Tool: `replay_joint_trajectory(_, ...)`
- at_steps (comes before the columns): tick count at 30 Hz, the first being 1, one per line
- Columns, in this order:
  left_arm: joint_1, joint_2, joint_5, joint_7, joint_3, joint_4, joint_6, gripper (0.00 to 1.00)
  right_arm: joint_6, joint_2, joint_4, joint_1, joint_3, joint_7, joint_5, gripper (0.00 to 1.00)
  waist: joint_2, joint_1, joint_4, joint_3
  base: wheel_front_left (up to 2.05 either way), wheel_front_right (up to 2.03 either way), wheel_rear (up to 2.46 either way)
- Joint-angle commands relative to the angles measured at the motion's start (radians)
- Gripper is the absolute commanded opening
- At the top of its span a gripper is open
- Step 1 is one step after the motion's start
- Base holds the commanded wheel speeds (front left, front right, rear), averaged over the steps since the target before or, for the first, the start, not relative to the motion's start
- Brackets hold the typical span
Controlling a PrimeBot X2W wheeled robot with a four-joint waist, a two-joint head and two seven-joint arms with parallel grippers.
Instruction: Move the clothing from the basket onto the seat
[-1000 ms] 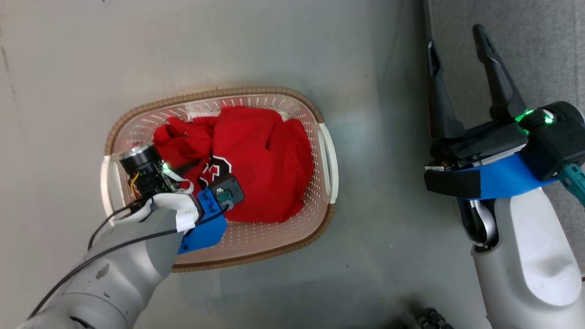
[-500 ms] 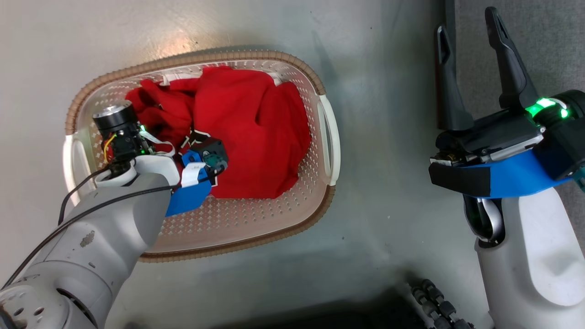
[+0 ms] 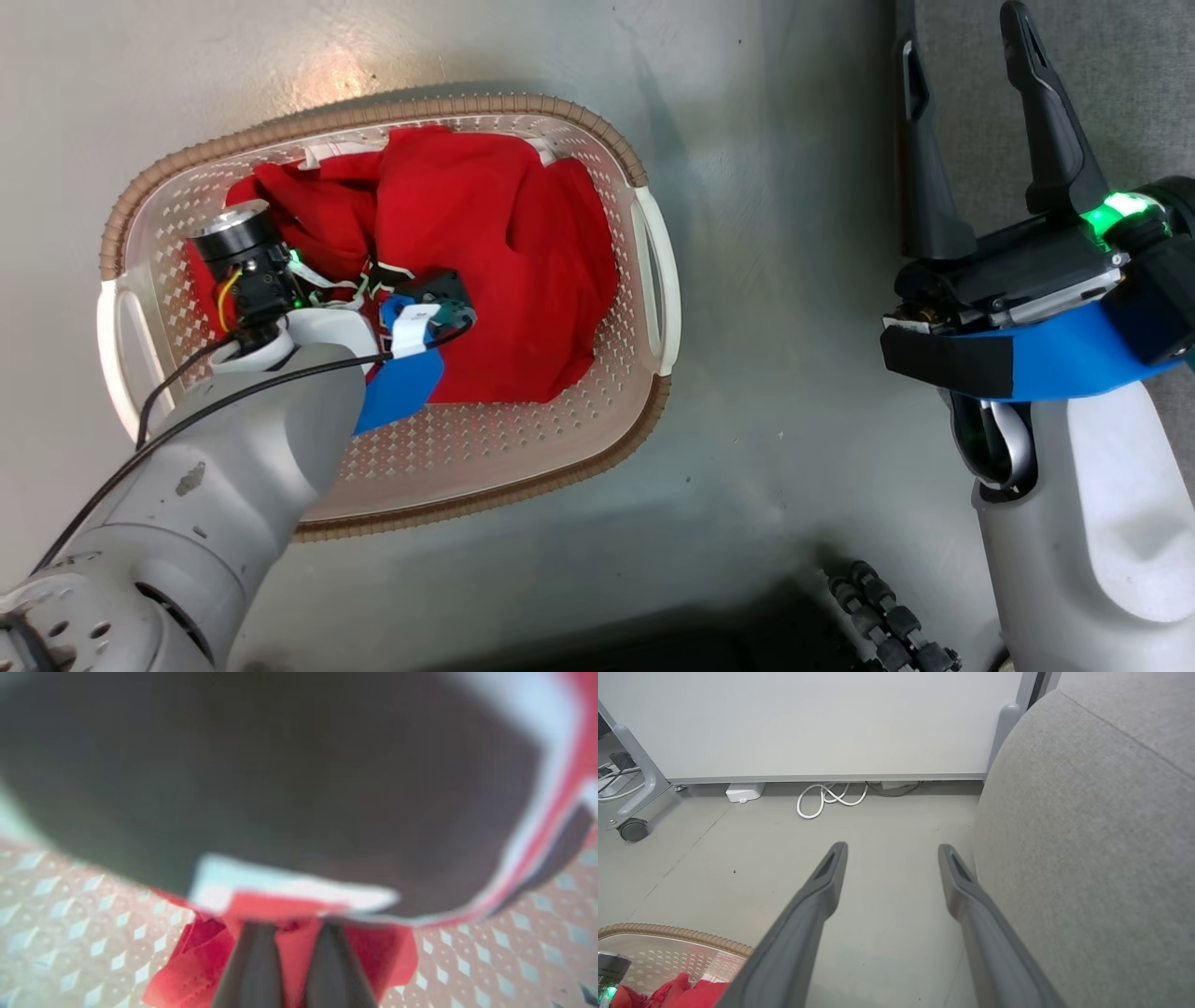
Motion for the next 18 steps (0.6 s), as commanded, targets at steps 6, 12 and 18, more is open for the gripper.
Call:
replay_joint_trajectory(6, 0.035, -0.044, -0.013, -0.02, -0.005, -0.003, 0.0, 0.0, 0.002, -0.002, 0.01, -0.005, -0.01, -0.003, 0.0, 1.0, 0.0, -0.0001, 0.015, -0.047, 0.0, 0.0, 0.0)
replay_joint_trajectory(12, 0.083, -0.081, -0.006, -0.076, -0.006, -0.02, 0.0, 0.0, 0.002, -0.002, 0.024, 0.015, -0.016, -0.003, -0.005, 1.0, 0.0, -0.0001, 0.031, -0.113, 0.0, 0.0, 0.0)
replay_joint_trajectory(18, 0.123, -0.102, -0.03, -0.154, -0.001, -0.037, 0.005, 0.0, 0.002, -0.003, 0.049, 0.036, -0.017, -0.003, -0.011, 1.0, 0.0, -0.0001, 0.049, -0.201, 0.0, 0.0, 0.0)
